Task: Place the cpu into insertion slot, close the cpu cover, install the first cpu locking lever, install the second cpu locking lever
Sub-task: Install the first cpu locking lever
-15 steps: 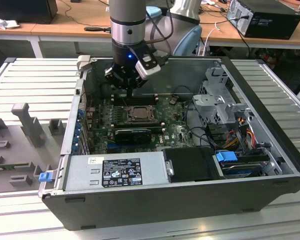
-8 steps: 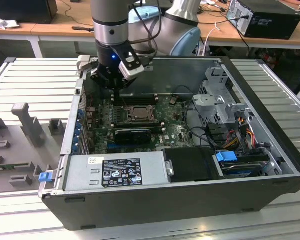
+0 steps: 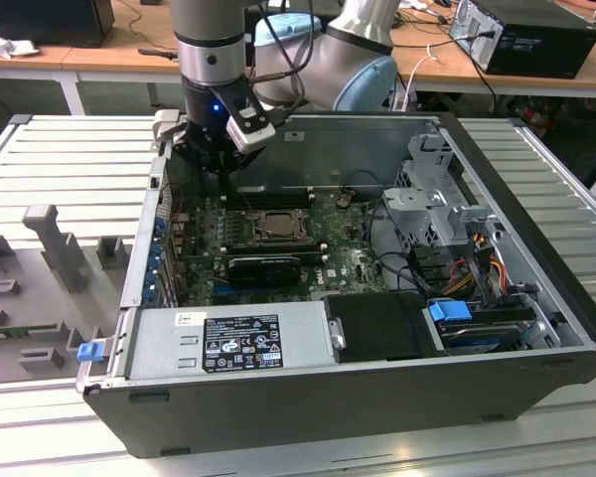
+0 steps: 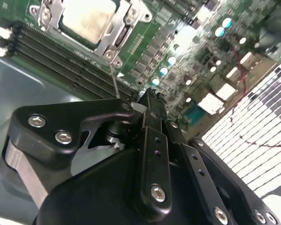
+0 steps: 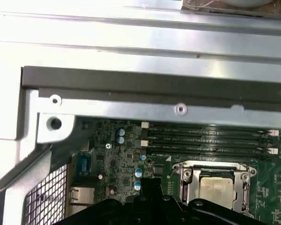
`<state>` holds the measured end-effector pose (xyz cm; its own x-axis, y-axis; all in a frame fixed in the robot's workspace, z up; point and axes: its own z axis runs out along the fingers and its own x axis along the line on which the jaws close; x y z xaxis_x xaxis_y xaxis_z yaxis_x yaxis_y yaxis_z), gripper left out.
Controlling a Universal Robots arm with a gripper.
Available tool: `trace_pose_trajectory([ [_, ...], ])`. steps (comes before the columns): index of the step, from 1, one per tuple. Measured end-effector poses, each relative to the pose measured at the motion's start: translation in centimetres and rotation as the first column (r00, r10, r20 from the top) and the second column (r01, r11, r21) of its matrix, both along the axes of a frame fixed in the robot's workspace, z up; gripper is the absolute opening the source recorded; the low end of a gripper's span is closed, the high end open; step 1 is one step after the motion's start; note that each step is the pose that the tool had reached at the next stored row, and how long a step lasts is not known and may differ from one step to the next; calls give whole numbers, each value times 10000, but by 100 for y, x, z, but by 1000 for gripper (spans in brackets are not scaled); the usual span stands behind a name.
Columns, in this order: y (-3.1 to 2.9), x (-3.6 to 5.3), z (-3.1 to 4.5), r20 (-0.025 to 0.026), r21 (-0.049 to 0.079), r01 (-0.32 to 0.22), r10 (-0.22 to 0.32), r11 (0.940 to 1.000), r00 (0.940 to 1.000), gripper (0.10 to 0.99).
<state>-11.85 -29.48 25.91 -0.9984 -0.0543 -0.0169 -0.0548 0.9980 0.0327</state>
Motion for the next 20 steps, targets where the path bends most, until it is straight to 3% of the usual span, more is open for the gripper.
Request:
trace_pose_trajectory([
  [4,64,83,-17,-2,0,2,-2,10000,10000,106],
  [10,63,108,-22,-2,0,0,0,10000,10000,106],
  [20,63,280,-21,-3,-1,1,-1,10000,10000,106],
])
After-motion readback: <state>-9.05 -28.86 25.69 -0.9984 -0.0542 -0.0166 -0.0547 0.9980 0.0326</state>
